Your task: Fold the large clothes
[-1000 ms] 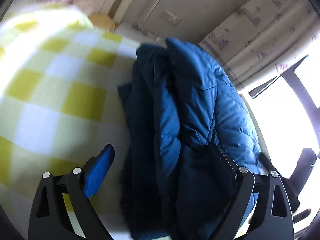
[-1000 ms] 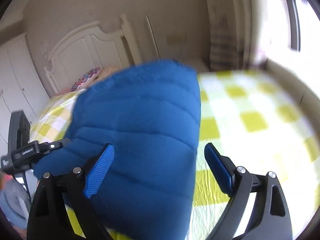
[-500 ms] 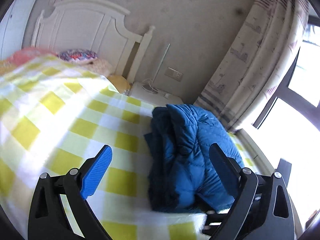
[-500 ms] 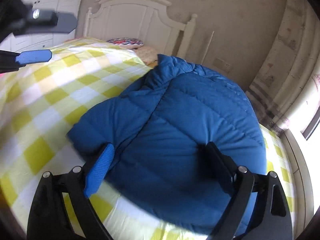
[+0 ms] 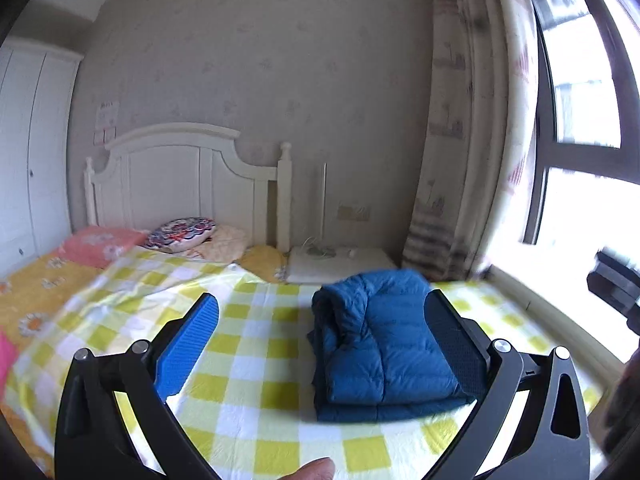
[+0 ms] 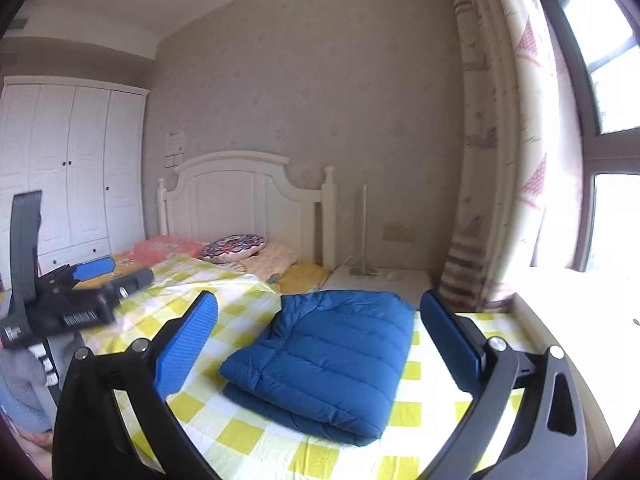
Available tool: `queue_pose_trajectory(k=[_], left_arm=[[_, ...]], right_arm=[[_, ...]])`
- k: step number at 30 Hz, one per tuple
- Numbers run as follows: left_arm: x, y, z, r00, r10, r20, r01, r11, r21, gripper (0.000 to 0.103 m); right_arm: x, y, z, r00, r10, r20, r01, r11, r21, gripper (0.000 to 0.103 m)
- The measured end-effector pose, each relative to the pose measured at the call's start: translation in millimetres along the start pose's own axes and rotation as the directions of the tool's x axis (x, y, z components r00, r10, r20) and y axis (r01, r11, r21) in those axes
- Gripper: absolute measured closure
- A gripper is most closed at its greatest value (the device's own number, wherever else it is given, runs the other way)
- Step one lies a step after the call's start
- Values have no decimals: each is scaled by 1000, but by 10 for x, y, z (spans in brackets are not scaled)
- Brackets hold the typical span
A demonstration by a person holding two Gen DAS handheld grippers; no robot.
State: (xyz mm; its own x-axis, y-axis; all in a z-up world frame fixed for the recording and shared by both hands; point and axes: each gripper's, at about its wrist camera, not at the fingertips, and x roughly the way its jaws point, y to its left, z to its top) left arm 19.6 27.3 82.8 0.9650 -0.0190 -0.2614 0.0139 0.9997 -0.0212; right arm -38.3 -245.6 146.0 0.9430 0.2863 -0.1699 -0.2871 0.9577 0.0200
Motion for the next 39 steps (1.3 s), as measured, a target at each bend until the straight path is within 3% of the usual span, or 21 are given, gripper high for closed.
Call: queue_pose_trajectory(k=[5,14,39], left_arm=[[159,-254,-209,995,17,-102,-9,997,77,4],[407,-190,-406,981,14,-191,-7,999,36,4],[401,-181,-481,977,20,-215,-14,999,29,4]], right_arm=[[44,3,-91,998,-32,-58,30,999,-29,3],[531,-124,-518,974,-52,-220,62,997,41,3],[744,128,-750,957,1,-292,-2,1000,-2,3]])
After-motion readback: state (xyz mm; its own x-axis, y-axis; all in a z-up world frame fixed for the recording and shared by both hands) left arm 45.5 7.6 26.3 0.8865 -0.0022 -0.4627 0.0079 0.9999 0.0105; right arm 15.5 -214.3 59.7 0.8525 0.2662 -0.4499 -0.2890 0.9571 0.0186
